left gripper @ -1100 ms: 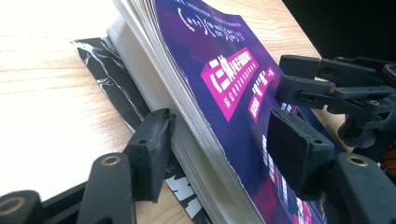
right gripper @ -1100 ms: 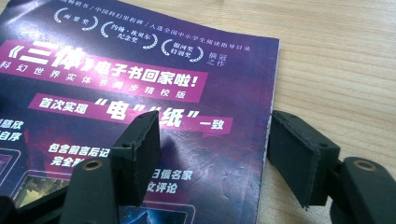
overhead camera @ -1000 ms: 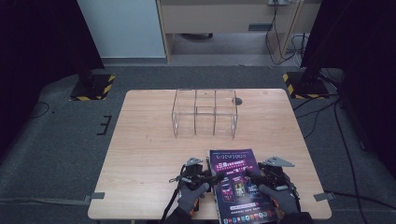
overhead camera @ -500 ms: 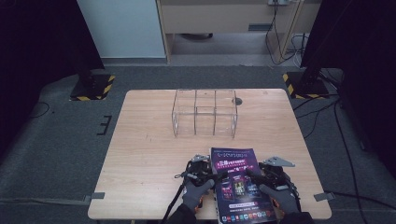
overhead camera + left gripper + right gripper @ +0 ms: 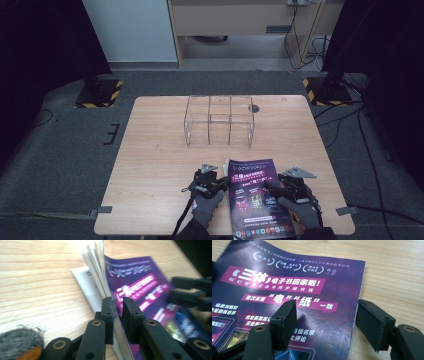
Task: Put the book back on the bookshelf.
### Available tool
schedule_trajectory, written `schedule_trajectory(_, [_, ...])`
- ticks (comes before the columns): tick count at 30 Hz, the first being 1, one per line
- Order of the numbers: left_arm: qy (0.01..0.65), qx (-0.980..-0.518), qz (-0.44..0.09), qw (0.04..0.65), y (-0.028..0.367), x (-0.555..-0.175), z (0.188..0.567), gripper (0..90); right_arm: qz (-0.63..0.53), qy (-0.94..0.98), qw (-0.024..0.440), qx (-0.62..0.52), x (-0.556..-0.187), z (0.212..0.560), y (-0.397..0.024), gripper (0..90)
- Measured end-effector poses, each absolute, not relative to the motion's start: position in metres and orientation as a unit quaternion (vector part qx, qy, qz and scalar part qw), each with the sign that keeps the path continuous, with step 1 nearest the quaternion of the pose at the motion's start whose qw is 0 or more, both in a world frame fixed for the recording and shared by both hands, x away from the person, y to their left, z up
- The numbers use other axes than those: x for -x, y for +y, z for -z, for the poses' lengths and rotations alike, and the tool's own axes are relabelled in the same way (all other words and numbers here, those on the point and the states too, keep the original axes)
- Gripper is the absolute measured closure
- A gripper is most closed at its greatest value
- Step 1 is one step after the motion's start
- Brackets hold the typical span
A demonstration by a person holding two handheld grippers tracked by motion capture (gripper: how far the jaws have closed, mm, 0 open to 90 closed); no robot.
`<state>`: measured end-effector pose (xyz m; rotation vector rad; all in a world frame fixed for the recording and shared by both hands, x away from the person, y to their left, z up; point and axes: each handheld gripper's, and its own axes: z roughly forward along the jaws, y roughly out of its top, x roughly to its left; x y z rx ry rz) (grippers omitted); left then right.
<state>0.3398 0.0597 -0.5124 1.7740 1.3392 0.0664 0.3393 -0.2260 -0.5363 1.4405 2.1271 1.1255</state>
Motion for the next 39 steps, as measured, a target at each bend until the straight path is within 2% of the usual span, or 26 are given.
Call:
schedule_trajectory(8, [0.544,-0.713,-0.018,0.442,0.066,-0.343,0.521,66.8,-0.397,0.748,0.166,-0.506,-0.339,0.536,-0.227,32.9])
schedule_trajectory(12, [0.547,-0.715,-0.039,0.434,0.068,-0.346,0.523,52.0,-0.399,0.748,0.164,-0.505,-0.339,0.536,-0.227,32.8])
schedule_trajectory(17, [0.547,-0.716,-0.034,0.433,0.064,-0.346,0.53,42.4,-0.399,0.747,0.164,-0.506,-0.339,0.536,-0.227,32.6])
schedule_trajectory(21, [0.54,-0.719,-0.045,0.435,0.061,-0.345,0.53,40.6,-0.4,0.746,0.162,-0.508,-0.339,0.536,-0.227,32.6])
schedule_trajectory(24, [0.539,-0.712,-0.011,0.45,0.057,-0.343,0.532,39.6,-0.4,0.746,0.161,-0.507,-0.339,0.536,-0.228,32.6])
schedule_trajectory(26, [0.541,-0.71,-0.02,0.45,0.054,-0.341,0.532,36.4,-0.401,0.745,0.161,-0.508,-0.339,0.536,-0.228,32.6])
schedule_trajectory(29, [0.552,-0.692,-0.003,0.465,0.055,-0.341,0.533,33.0,-0.403,0.742,0.161,-0.511,-0.339,0.537,-0.227,32.6])
schedule_trajectory(35, [0.56,-0.671,0.023,0.486,0.062,-0.341,0.535,35.3,-0.398,0.745,0.168,-0.508,-0.338,0.537,-0.226,32.7])
schedule_trajectory(39, [0.531,-0.647,0.06,0.544,0.067,-0.339,0.525,40.6,-0.397,0.746,0.17,-0.507,-0.338,0.537,-0.226,33.0])
